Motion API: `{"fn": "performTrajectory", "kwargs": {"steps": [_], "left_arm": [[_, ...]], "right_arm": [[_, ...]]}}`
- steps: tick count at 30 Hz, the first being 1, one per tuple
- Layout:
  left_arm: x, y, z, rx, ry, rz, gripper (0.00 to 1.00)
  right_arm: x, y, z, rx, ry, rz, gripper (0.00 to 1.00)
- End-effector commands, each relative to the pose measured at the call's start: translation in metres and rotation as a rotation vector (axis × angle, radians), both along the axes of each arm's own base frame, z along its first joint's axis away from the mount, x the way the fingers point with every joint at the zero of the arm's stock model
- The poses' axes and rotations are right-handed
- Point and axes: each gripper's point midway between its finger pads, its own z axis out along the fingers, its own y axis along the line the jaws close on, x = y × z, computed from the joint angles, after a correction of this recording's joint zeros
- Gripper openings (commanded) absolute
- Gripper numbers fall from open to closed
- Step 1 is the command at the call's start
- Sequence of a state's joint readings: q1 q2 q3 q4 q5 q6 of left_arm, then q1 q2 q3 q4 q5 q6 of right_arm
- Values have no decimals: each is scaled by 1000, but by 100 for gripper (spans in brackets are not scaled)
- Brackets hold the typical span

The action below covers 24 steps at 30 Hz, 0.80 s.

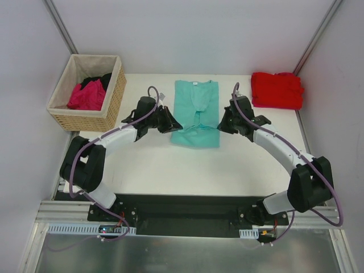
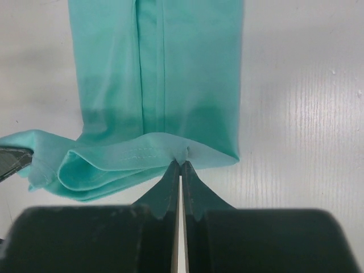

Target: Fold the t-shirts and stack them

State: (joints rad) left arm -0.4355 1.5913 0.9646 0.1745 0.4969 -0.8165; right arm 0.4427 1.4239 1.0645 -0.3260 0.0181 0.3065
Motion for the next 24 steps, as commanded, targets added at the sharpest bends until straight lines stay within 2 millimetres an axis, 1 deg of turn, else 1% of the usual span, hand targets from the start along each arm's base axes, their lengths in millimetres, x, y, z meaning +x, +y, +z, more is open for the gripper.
{"fn": "performTrajectory", "kwargs": {"steps": [1,3,4,5,6,7,8,10,11,12,13,14,15,16,17,18,19,20,21,22,23,24], "left_arm": [[23,5,11,1,-53,8,6],[30,10,7,12,-46,25,6],[34,10,10,8,-55,25,6],[38,12,6,14,-48,29,6],[43,11,10,9,-55,28,6],[45,10,10,9,-58,27,6],[48,11,6,10,-48,28,6],[54,8,11,3,-60,22,6],[57,7,5,7,-50,20,6],[63,6,9,3,-59,21,6],[64,4,8,0,-58,14,6],[67,4,2,4,-47,14,6],[72,3,5,-1,-52,15,6],[75,3,3,-1,-50,13,6],[77,1,-5,3,-35,11,6],[81,1,-3,-1,-40,11,6],[83,1,-6,1,-36,13,6],[86,1,-14,7,-21,12,6],[90,1,-15,6,-22,15,6],[92,3,-23,8,-4,19,6],[95,3,-26,8,-2,20,6],[98,4,-28,3,3,26,6]], "right_arm": [[21,4,20,12,-58,9,1],[28,2,21,11,-65,2,1],[31,1,17,7,-55,-3,1],[31,3,16,25,-46,11,1],[34,3,18,31,-48,10,1],[36,3,13,29,-36,11,1],[39,0,11,29,-34,3,1],[44,1,9,31,-28,6,1],[47,-1,3,29,-18,0,1],[50,0,1,36,-15,0,1],[53,0,0,41,-13,-2,1],[56,-2,-7,38,2,-8,1],[59,-1,-9,45,5,-5,1],[61,-1,-12,49,12,-10,1],[66,0,-13,54,10,-10,1],[69,0,-21,50,28,-14,1],[72,-1,-25,51,37,-19,1],[76,1,-24,60,30,-16,1],[79,1,-33,58,51,-20,1],[83,1,-34,61,52,-22,1],[89,3,-30,71,43,-21,1],[93,5,-37,65,55,-20,1]]}}
